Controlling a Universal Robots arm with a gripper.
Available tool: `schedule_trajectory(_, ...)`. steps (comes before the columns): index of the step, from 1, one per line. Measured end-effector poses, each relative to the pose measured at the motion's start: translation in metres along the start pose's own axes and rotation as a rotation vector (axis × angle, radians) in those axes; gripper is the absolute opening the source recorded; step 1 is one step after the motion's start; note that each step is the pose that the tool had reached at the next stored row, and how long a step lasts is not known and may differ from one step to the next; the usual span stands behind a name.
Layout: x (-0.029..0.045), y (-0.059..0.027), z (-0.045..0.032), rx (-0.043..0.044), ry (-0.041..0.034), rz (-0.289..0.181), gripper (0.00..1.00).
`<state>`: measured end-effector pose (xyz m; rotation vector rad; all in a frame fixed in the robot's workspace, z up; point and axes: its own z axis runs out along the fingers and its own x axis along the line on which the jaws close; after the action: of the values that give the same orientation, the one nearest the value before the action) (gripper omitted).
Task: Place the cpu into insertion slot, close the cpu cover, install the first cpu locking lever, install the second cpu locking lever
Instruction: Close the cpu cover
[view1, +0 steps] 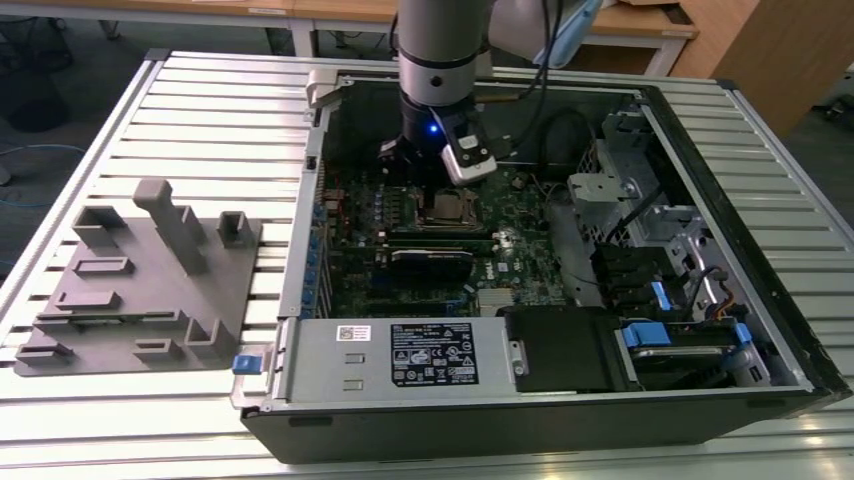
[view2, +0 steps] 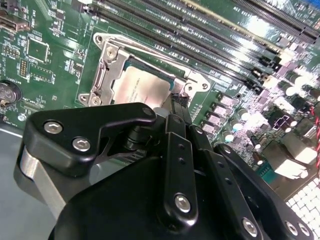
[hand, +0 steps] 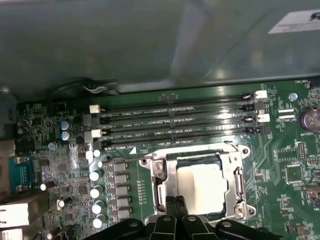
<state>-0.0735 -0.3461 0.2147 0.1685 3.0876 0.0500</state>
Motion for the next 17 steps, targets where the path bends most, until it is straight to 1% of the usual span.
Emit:
schedule_trajectory(5,0.0018,0.0020,0.0031,0.0001,0.0001,0.000,0.10)
schedule_trajectory(13,0.0042,0.0059,0.0057,-0.0001,-0.0001,0.000,0.10)
schedule_trajectory(17,0.0046,0.0067,0.0092,0.0000,0.0000,0.000,0.10)
